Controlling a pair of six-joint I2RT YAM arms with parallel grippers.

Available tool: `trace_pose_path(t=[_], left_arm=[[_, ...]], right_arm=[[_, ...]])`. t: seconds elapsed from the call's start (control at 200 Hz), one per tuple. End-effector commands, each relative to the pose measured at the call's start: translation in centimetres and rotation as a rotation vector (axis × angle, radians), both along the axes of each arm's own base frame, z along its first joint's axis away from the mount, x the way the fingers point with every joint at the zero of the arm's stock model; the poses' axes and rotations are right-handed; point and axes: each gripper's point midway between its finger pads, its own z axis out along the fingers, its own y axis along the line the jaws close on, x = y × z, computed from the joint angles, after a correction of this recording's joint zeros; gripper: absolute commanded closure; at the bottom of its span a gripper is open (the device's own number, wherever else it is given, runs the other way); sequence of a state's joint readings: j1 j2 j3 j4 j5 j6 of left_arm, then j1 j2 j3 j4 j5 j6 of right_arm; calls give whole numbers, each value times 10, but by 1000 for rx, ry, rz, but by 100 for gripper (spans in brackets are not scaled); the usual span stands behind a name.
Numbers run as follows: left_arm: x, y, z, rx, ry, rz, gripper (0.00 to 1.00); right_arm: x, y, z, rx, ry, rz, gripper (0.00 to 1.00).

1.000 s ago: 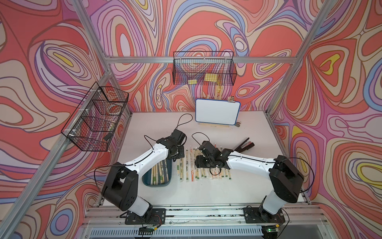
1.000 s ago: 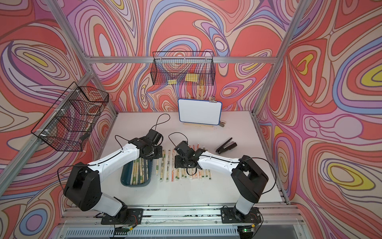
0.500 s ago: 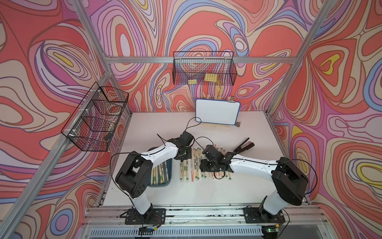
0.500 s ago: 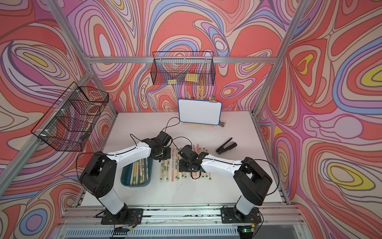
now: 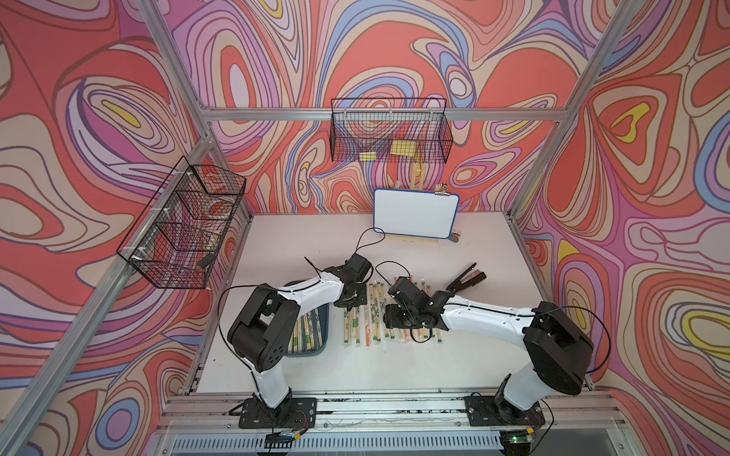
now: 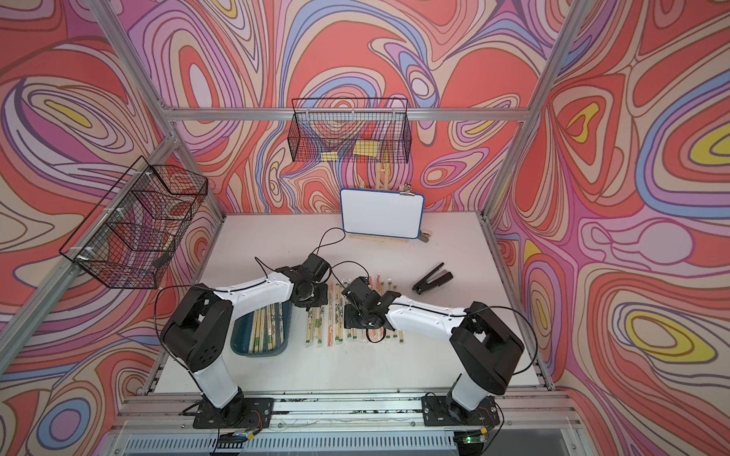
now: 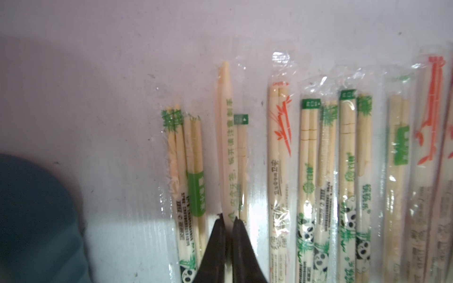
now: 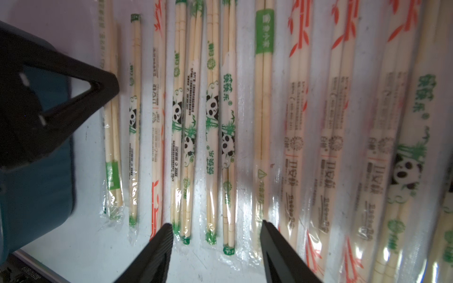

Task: Take the paired disposable chopsticks out of the storage box
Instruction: Place the paired disposable chopsticks at the center of the board.

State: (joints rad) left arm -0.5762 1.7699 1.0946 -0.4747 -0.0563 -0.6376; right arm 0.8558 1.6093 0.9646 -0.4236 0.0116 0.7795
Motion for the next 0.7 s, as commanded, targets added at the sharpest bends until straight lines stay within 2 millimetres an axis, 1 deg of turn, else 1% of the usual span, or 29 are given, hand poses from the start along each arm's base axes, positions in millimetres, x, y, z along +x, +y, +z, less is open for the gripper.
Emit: trace_pose_path(t=[0.0,0.07,0.12,0.165,0.235,0.3,0.335,0.441,0.536,0.666,0.696], left_arm=[[-3,6,-10,29,12,14,100],[-4,6,-10,32,12,12,100],[-4,5,-11,27,15,10,94],[-5,4,-11,24,17,7,86],[-4,4,-8,21,14,7,69],[-2,2,-3,11,4,2,57],[-1,0,2,5,-1,-2,53],[3,-3,20,-14,-27,-10,50],[6,-5,39,-34,-60,-14,49],[7,-3,66,-53,-111,-11,48],[7,-2,72,-52,-122,-9,46]], right_arm=[[1,-7,4,-5,-12,-22,38],[0,-7,4,-6,-11,-21,38],[1,-8,4,-6,-11,-23,37],[0,-8,4,-6,-11,-23,38],[0,-8,4,-6,-10,-23,38],[0,-8,5,-4,-11,-25,37],[-1,-8,6,-4,-12,-23,37],[0,-9,9,-5,-18,-27,38],[0,-10,11,-5,-22,-31,38],[0,-12,13,-9,-25,-36,37],[0,-12,13,-8,-25,-36,38]])
